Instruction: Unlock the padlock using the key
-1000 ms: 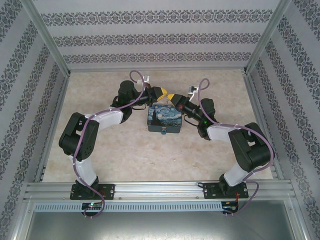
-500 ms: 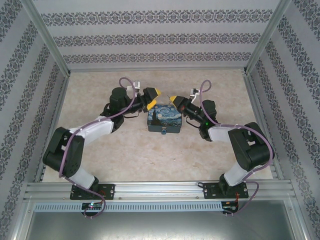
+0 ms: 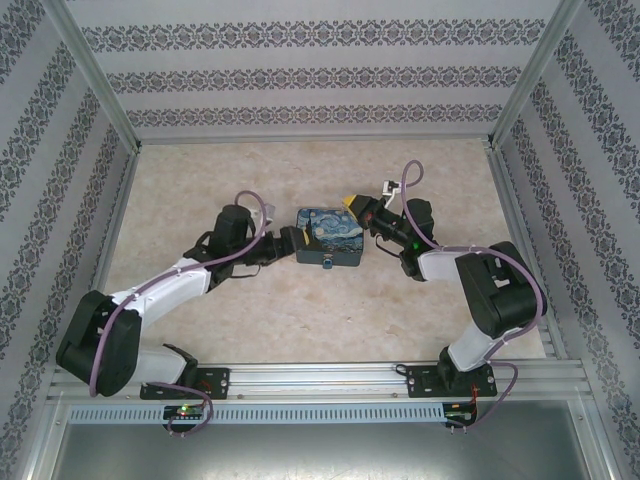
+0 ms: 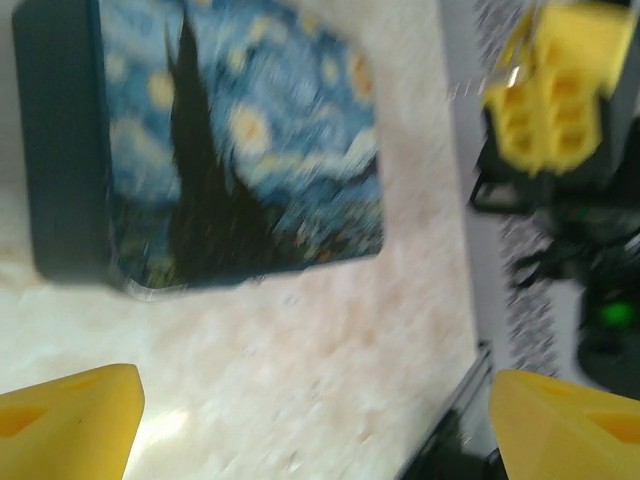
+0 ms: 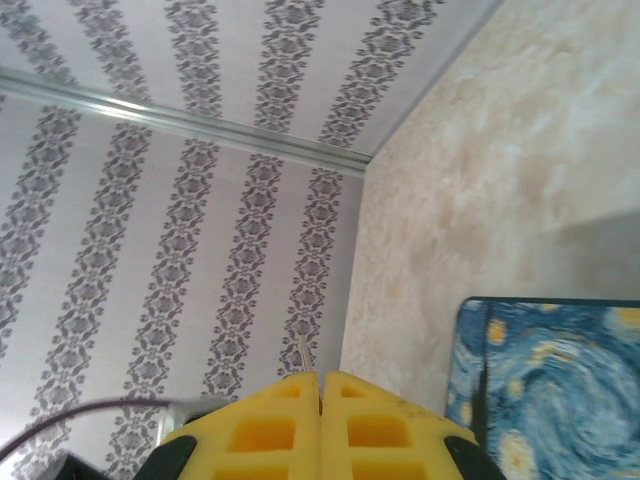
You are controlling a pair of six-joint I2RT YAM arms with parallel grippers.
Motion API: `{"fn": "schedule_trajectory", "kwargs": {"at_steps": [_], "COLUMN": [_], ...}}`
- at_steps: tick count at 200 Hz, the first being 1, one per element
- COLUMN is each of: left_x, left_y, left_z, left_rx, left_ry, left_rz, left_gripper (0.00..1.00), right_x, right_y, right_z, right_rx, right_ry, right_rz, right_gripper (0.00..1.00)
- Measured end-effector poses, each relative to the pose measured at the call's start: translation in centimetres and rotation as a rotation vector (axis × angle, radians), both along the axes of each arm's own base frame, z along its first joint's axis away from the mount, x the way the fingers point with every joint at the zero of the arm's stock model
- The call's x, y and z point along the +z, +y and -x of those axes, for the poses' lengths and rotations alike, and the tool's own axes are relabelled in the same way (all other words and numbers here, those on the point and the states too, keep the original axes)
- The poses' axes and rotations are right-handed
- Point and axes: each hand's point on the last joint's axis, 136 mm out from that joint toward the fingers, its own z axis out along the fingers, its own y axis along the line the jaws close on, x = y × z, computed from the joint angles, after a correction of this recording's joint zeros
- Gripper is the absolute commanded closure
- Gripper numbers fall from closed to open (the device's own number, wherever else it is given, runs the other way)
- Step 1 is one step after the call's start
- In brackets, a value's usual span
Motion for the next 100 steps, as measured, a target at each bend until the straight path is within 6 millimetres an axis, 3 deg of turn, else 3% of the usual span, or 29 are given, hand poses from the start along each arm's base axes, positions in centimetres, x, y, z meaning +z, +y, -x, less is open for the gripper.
{"fn": "schedule_trajectory", "kwargs": {"at_steps": [24,46,77,100], "left_x": [-2.0,-4.3,-7.5,-8.6], "left_y": [-1.8,-3.1,-4.4,-5.3], "left_z": [2.4,3.6,3.9,3.6], "left_rx": [-0.108,-0.182,-0.237,-0.255], "left_ry": [-0.018,-0.012,0.011,-0.005], "left_rz": [-0.099,-0.173,-0.258,-0.300], "left_gripper": [0.12,0.14,0.18,0.20], "right_x": [-2.0,-2.7,-2.5,-1.6], "right_y": [0.0,0.1,0.7,0.7], "right_z": [-0.8,-1.3,-1.6,-1.6], "right_rx": [-0.018,-0.036,-0.054,-0.073], "right_ry": [0.083,0.129,0.161,0.156], "right_rz": [0.017,0.045,0.152,0.235], "right_gripper": [1.00,1.00,1.00,1.00]}}
